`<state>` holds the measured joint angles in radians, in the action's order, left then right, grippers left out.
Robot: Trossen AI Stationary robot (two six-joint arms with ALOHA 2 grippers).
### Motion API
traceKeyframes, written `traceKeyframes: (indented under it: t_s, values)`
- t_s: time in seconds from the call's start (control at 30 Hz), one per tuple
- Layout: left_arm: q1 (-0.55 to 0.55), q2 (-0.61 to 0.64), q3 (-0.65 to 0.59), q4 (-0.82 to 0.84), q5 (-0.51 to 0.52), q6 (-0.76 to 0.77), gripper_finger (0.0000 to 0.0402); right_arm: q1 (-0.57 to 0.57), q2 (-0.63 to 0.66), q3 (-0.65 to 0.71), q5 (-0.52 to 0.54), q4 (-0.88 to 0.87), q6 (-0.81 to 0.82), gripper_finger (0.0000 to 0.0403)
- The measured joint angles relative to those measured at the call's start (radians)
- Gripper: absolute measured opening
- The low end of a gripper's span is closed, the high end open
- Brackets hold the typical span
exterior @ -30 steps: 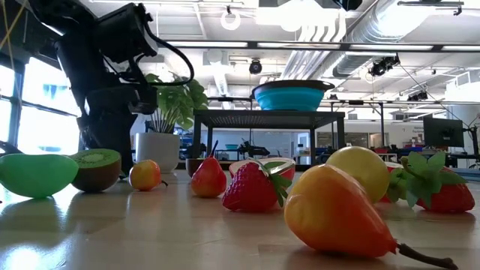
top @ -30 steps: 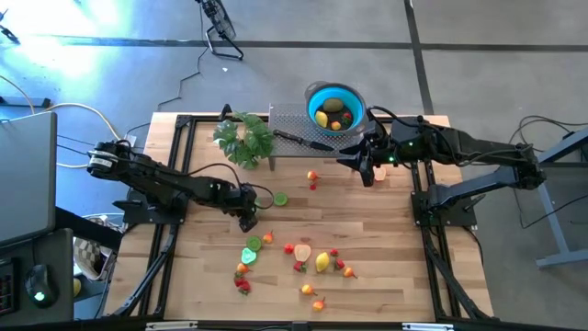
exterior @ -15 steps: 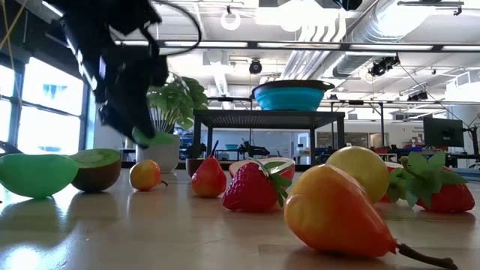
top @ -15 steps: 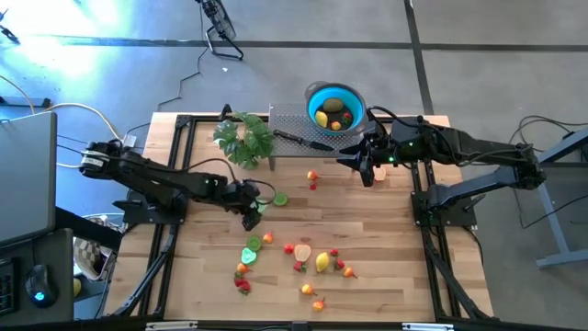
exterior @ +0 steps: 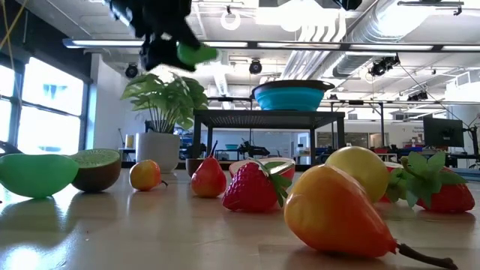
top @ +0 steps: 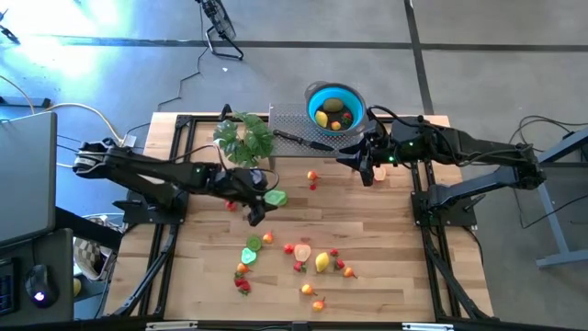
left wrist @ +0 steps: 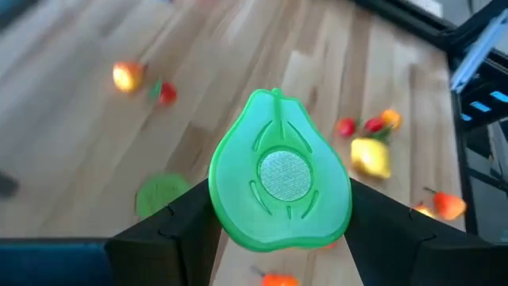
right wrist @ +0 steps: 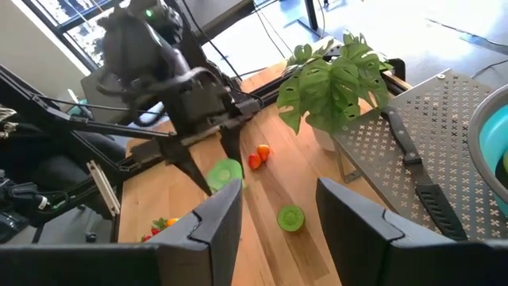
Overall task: Pick & Place Fruit
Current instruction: Put the green avocado in the blue bowl on the shelf
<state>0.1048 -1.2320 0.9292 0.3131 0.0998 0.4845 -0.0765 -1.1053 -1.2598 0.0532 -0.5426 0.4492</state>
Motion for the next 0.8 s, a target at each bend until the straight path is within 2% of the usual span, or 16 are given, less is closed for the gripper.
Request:
traceKeyframes:
  t_s: [0.1,0.37,0.5,0.63,0.8]
  values:
    - [0.000,0.000,0.066,0.016,0.024,-0.063,0.0219,0.000,0.000,0.000,0.000,0.000,0.001,0.0155]
    - [-0.001,0.000,0.190,0.054,0.216,-0.249,0.0219,-0.015,0.000,0.000,-0.011,0.000,0.080,0.0155]
    - [0.000,0.000,0.215,0.024,0.267,-0.364,0.0219,-0.042,0.000,0.000,-0.032,0.000,0.164,0.0155]
    - [-0.001,0.000,0.224,-0.020,0.373,-0.421,0.0219,-0.069,0.000,0.000,-0.029,0.001,0.269,0.0155]
    - [-0.001,-0.002,0.224,-0.109,0.469,-0.491,0.0219,-0.084,0.000,0.000,-0.050,0.059,0.283,0.0155]
